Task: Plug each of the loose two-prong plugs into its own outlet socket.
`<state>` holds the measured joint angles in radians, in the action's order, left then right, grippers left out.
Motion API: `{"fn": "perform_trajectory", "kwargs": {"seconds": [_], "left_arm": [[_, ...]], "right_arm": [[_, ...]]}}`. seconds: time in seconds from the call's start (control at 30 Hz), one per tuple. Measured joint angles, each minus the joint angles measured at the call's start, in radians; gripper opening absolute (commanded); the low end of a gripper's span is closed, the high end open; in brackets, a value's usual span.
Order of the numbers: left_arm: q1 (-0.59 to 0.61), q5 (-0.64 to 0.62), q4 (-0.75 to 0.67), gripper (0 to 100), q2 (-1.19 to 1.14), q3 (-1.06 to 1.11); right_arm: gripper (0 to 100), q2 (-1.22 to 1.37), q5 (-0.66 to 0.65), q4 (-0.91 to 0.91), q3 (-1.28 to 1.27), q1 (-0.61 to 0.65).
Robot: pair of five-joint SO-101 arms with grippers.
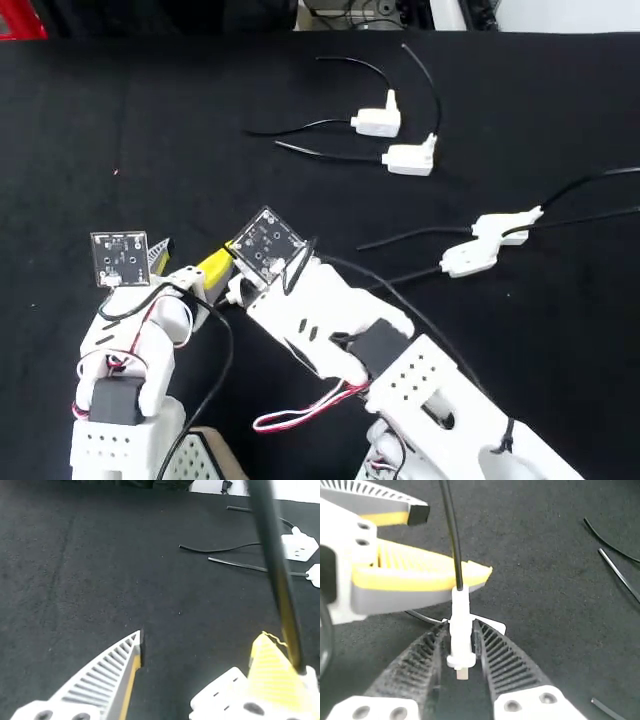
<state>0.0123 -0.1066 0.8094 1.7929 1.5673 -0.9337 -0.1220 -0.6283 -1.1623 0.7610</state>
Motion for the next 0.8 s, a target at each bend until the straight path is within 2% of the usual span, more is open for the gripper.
{"fn": "perform_trajectory", "kwargs": {"seconds": [0.23, 0.53, 0.67, 0.8], "left_arm": [[-0.006, -0.037, 0.1, 34, 0.0, -0.06], [-0.135, -0.049, 0.239, 34, 0.006, -0.155], [-0.133, -0.038, 0.247, 34, 0.023, -0.16], [-0.041, -0.034, 0.249, 34, 0.026, -0.16]], "right_arm": [[1.1, 0.0, 0.0, 0.017, -0.002, 0.0], [1.1, 0.0, -0.002, 0.018, -0.003, 0.0], [1.1, 0.0, -0.002, 0.018, -0.003, 0.0], [1.1, 0.0, 0.0, 0.008, -0.003, -0.008]]}}
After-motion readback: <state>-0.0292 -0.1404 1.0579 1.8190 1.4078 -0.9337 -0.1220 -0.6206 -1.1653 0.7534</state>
